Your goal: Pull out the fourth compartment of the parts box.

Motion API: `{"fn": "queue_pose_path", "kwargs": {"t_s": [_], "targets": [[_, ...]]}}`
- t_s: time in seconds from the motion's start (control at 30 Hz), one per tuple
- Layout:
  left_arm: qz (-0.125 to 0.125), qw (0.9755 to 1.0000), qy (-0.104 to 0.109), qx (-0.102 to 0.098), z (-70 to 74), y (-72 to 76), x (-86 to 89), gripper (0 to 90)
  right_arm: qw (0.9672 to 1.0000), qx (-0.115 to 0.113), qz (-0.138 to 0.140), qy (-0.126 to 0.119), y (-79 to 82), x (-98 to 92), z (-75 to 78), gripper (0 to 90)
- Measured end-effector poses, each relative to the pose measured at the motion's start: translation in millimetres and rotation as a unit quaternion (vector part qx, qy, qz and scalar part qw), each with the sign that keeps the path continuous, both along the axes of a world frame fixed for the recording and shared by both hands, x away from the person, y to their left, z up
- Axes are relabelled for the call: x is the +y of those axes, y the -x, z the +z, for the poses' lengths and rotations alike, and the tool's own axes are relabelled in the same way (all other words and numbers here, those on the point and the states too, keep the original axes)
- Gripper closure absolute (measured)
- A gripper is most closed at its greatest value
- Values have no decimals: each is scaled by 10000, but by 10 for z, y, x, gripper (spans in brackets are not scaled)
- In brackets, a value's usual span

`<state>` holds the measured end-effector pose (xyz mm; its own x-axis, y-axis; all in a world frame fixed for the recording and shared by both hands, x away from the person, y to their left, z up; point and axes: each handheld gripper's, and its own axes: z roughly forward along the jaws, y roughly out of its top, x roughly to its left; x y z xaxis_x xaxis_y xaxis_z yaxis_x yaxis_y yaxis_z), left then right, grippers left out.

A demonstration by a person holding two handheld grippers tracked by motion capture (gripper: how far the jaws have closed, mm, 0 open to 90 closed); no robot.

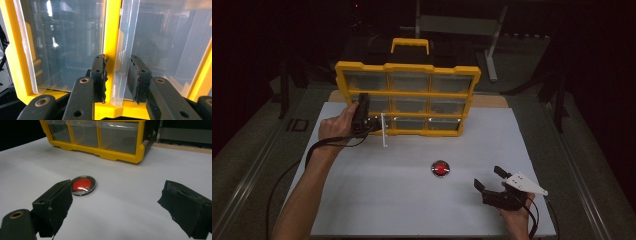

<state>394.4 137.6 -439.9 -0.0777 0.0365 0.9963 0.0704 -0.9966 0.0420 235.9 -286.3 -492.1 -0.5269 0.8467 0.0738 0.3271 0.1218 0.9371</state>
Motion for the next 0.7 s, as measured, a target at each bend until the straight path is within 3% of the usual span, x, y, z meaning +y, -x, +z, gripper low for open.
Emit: {"fn": "queue_pose_path", "kwargs": {"t_s": [0.43,0.7], "targets": [[30,9995,-318,14,-42,-2,1,796,10000,-27,19,-12,2,-3,3,98],[32,9995,-315,75,-28,9,-5,803,10000,-33,32,-25,4,-3,5,98]]}}
